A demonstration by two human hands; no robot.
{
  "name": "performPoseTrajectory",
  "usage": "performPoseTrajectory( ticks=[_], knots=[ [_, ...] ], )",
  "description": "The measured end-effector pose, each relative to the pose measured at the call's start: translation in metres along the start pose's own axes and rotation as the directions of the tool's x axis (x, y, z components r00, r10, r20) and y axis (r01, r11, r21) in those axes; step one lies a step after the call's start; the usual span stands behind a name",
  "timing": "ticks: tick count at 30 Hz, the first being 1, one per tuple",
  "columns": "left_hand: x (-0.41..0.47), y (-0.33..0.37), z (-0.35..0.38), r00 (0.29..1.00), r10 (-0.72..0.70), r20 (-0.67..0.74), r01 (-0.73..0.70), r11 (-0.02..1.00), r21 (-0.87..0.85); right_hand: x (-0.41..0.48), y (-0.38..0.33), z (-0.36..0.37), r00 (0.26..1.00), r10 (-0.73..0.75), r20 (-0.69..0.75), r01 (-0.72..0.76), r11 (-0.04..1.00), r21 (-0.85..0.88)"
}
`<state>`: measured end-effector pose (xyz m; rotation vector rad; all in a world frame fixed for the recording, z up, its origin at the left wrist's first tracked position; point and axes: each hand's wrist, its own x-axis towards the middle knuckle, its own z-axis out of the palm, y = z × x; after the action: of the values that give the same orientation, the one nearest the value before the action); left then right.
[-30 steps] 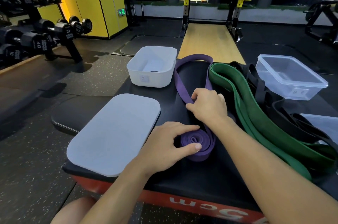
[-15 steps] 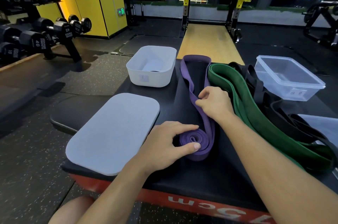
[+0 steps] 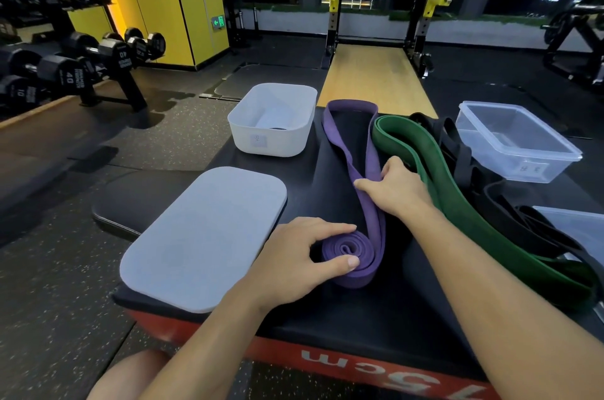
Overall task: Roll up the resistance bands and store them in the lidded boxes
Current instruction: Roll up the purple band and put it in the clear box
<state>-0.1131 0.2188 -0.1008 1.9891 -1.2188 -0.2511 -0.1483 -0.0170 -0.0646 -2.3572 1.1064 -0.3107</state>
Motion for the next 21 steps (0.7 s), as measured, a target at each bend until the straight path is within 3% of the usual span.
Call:
performPoseTrajectory(
  ticks=[7, 12, 16, 21],
  knots=[
    [0.000, -0.001, 0.000, 1.000, 0.003, 0.001, -0.003, 1.000, 0.000, -0.001, -0.005, 0.008, 0.983, -0.163, -0.090, 0.172, 0.980, 0.103],
    [0.000, 0.000, -0.001, 1.000, 0.004, 0.005, -0.004, 1.000, 0.004, -0.002, -0.008, 0.012, 0.944, -0.307, -0.122, 0.302, 0.952, -0.056],
    [0.000, -0.001, 0.000, 1.000, 0.003, 0.005, -0.003, 1.000, 0.002, -0.004, -0.009, 0.008, 0.930, -0.327, -0.170, 0.296, 0.937, -0.186],
    [0.000, -0.001, 0.000, 1.000, 0.007, 0.003, -0.007, 1.000, -0.008, 0.000, 0.000, 0.003, 0.965, -0.261, -0.032, 0.246, 0.939, -0.239]
  ],
)
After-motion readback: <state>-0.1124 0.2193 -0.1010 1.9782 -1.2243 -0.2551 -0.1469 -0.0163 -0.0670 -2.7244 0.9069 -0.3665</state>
